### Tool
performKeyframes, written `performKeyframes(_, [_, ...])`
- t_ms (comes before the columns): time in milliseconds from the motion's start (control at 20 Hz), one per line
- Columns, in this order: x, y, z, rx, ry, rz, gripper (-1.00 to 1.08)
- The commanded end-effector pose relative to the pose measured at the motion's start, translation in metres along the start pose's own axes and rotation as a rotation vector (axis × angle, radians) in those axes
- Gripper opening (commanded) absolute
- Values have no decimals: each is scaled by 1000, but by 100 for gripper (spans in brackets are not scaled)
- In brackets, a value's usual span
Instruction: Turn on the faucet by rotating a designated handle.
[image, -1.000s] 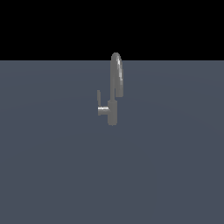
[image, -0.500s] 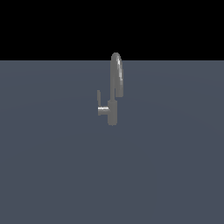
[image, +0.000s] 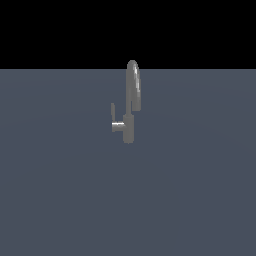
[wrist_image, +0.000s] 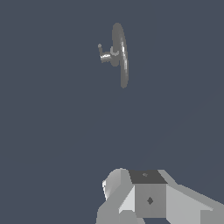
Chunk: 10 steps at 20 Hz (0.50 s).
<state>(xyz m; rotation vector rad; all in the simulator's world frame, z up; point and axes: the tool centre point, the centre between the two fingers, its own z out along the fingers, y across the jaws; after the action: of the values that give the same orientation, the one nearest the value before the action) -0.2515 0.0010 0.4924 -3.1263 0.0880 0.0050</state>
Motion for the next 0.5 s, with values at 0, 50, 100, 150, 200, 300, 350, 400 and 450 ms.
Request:
performKeyframes(0, [0, -2, -5, -2, 17, 17, -100])
performKeyframes(50, [1, -3, -8, -4, 27, 26, -100])
performKeyframes(100, [1, -5, -11, -6, 38, 37, -100])
performKeyframes(150, [1, -6, -14, -8, 50, 49, -100])
performKeyframes(200, [1, -8, -18, -11, 63, 62, -100])
performKeyframes(300, [2, -13, -26, -16, 94, 93, -100])
performKeyframes(350, [2, -15, -30, -19, 110, 109, -100])
performKeyframes(400, [3, -18, -35, -23, 129, 128, -100])
performKeyframes(450, [3, -22, -40, -27, 148, 147, -100])
